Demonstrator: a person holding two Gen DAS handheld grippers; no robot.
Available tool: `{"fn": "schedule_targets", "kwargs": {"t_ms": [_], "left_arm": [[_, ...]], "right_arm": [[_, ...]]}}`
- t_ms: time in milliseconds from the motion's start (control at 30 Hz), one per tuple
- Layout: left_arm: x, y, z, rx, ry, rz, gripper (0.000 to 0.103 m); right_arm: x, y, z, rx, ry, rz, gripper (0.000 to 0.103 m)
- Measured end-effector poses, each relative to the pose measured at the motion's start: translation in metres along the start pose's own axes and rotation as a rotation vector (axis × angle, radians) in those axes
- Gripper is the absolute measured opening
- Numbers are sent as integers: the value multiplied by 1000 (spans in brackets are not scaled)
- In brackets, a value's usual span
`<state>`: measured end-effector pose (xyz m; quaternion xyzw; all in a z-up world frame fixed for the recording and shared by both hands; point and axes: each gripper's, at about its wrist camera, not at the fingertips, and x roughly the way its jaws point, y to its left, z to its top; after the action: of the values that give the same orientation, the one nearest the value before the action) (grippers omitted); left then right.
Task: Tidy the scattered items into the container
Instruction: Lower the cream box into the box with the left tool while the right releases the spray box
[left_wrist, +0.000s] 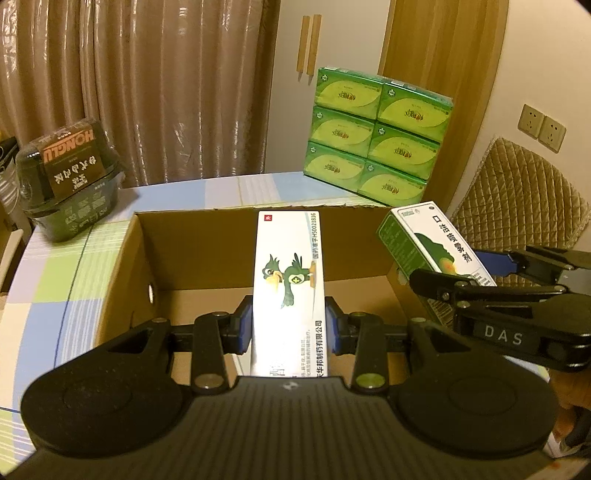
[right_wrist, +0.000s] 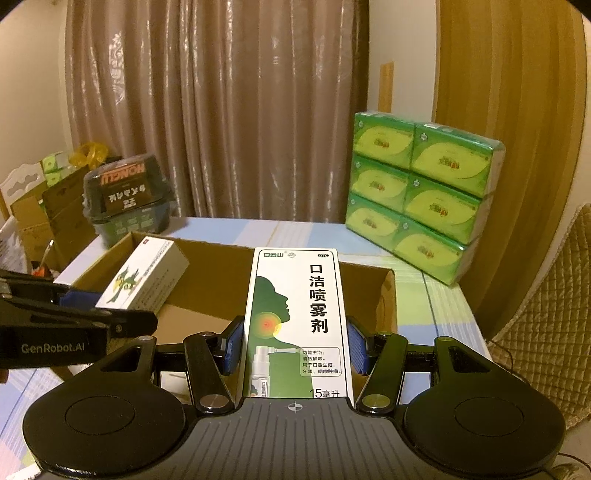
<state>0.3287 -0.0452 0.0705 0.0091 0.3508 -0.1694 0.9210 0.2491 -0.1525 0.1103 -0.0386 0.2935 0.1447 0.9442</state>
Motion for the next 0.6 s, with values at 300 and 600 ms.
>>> {"fn": "schedule_targets", "kwargs": {"t_ms": [300,600], "left_arm": [[14,-5,0,-11,7,-13,33],[25,-5,-2,-37,13,-21,33]], "right_arm": [[10,-5,0,6,11,-5,53],[19,-6,-3,12,16,-6,53]]}}
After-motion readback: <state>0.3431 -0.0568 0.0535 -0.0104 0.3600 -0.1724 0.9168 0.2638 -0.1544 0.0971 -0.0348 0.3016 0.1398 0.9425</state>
